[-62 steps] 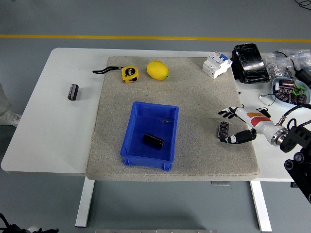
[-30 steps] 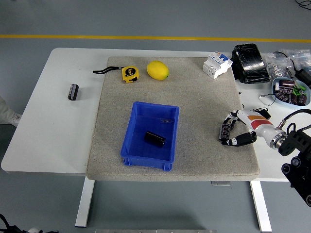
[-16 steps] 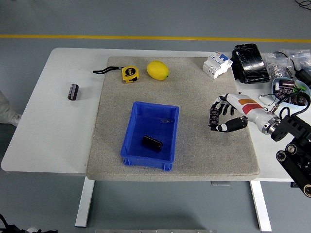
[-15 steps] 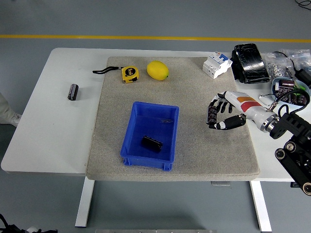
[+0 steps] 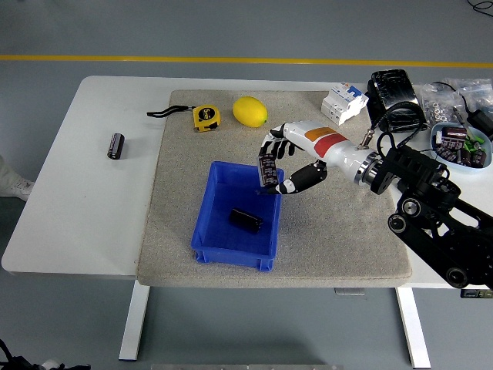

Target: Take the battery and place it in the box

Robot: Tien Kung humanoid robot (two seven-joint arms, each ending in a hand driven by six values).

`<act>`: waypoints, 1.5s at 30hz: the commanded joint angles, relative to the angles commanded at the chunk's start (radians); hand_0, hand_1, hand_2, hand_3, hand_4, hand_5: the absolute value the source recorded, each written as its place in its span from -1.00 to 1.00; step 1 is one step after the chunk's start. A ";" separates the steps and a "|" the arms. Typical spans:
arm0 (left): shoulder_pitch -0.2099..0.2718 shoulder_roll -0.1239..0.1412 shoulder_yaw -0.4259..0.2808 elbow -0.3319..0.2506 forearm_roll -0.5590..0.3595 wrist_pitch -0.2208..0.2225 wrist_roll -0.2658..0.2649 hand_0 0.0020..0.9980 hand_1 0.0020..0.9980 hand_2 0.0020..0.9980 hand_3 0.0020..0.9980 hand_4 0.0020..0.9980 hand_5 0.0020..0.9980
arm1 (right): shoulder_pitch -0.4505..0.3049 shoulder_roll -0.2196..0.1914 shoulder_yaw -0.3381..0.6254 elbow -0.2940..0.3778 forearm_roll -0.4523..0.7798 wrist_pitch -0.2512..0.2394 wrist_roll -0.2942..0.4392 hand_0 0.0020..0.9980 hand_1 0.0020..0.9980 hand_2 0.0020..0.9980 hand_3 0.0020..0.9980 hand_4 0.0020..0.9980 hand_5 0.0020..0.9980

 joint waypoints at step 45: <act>0.008 -0.018 0.032 0.004 -0.059 0.040 0.008 0.08 -0.01 0.18 0.26 0.28 0.42 | -0.420 -0.073 0.846 0.069 0.701 -0.003 -0.055 0.72 0.72 0.86 0.93 1.00 0.65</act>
